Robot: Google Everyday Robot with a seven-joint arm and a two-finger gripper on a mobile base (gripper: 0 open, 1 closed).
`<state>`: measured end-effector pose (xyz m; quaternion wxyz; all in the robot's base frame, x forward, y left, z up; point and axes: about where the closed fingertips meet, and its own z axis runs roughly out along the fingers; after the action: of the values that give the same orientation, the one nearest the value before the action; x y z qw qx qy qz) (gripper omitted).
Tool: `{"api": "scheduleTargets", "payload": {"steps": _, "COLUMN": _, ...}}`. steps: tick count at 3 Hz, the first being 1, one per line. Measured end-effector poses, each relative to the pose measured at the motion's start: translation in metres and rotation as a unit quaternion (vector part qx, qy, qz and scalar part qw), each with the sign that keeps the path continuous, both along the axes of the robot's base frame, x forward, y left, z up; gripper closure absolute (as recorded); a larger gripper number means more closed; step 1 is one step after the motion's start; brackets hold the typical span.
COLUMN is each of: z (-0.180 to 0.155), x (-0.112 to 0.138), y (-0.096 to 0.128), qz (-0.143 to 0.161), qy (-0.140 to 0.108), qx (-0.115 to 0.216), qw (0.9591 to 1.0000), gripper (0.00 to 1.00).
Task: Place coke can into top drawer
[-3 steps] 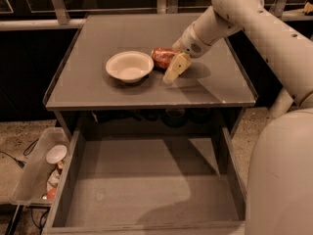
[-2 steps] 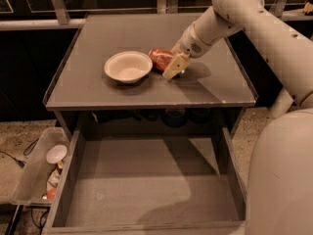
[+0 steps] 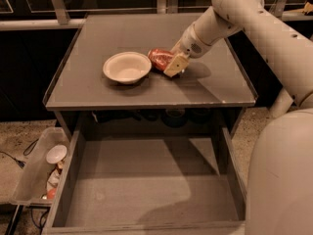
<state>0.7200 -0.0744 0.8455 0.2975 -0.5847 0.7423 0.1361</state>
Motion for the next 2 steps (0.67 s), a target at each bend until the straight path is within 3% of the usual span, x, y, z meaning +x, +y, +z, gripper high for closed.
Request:
{"api": "scheduleTargets", "payload": {"steps": 1, "z": 0.009, "x": -0.005, "y": 0.004, "qz": 0.011, "qy": 0.002, "qx": -0.011, "qw": 0.9999, "gripper": 1.0}}
{"api": "scheduleTargets", "payload": {"steps": 2, "z": 0.038, "x": -0.021, "y": 0.002, "qz": 0.03, "qy": -0.004, "qx": -0.021, "qw": 0.9993, "gripper": 1.0}}
